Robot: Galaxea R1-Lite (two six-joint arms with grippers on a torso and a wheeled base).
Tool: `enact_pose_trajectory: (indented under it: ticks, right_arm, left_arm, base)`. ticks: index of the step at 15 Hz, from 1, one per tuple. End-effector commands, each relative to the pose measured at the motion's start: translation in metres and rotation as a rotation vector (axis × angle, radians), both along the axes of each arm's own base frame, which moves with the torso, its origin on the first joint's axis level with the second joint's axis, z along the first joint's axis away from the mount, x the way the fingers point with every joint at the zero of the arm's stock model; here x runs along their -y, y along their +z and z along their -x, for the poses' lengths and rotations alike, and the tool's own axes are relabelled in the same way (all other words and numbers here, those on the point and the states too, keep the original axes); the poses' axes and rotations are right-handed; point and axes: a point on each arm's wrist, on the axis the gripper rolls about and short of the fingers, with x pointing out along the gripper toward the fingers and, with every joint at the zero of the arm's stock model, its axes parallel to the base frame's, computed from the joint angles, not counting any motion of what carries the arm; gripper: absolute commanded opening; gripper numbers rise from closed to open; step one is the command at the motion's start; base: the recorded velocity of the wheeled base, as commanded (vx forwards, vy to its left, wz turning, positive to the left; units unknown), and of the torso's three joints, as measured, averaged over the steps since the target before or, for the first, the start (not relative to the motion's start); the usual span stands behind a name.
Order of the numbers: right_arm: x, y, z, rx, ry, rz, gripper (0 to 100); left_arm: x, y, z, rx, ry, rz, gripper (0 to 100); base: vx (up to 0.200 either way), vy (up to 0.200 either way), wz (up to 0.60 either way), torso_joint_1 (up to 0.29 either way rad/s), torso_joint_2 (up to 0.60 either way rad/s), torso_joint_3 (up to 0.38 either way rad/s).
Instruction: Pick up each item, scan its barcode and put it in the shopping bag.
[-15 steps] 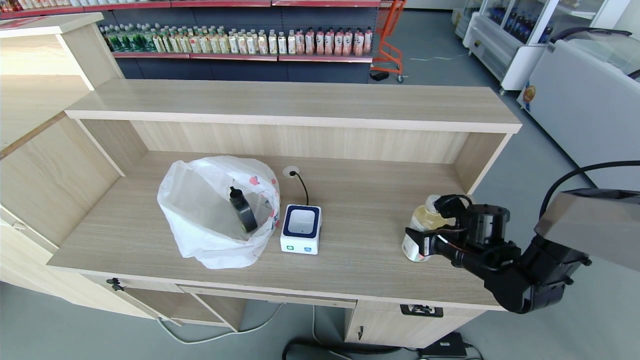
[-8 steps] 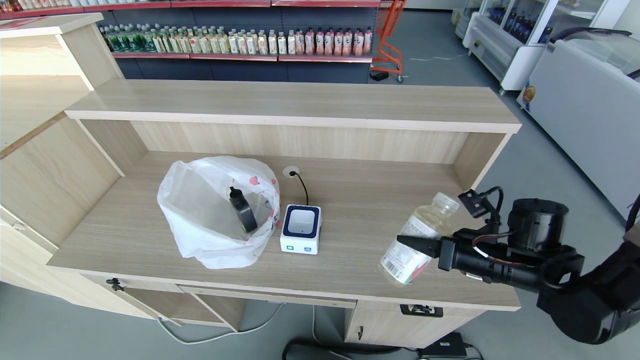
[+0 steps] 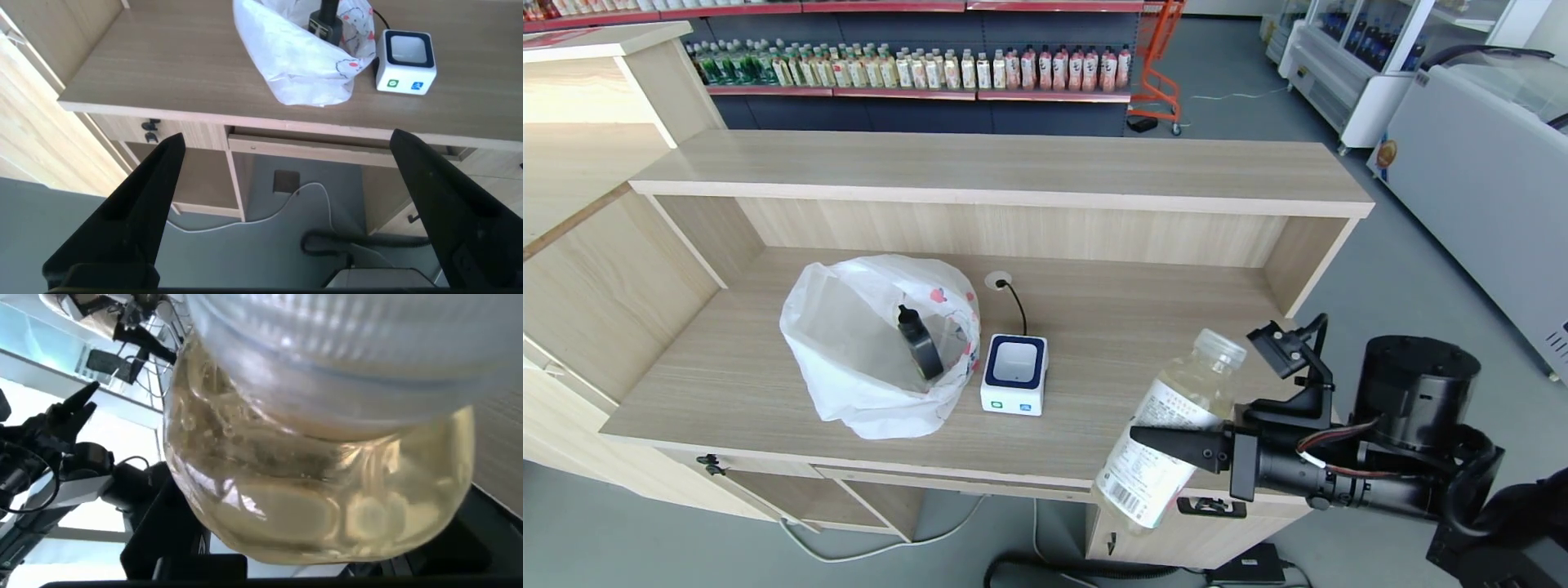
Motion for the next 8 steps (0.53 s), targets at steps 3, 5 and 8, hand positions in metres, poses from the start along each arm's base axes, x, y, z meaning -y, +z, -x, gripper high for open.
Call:
enact_pose_trajectory:
  ticks: [3, 5, 8]
  right_arm:
    - [-0.012, 0.006, 0.01, -0.016, 0.053, -0.028, 0]
    - [-0.014, 0.008, 0.013, -0.029, 0.063, -0.04, 0]
    - [-0.017, 0.01, 0.015, -0.026, 0.08, -0.045, 0]
  left_arm:
    - [0.0, 0.0, 0.0, 0.0, 0.0, 0.0, 100]
    - [0.0, 0.0, 0.0, 0.0, 0.0, 0.0, 100]
    - [0.0, 0.0, 0.0, 0.0, 0.0, 0.0, 100]
  base:
    - [0.0, 0.0, 0.0, 0.0, 0.0, 0.0]
    - [0.0, 0.0, 0.0, 0.0, 0.0, 0.0]
    - [0.0, 0.0, 0.0, 0.0, 0.0, 0.0]
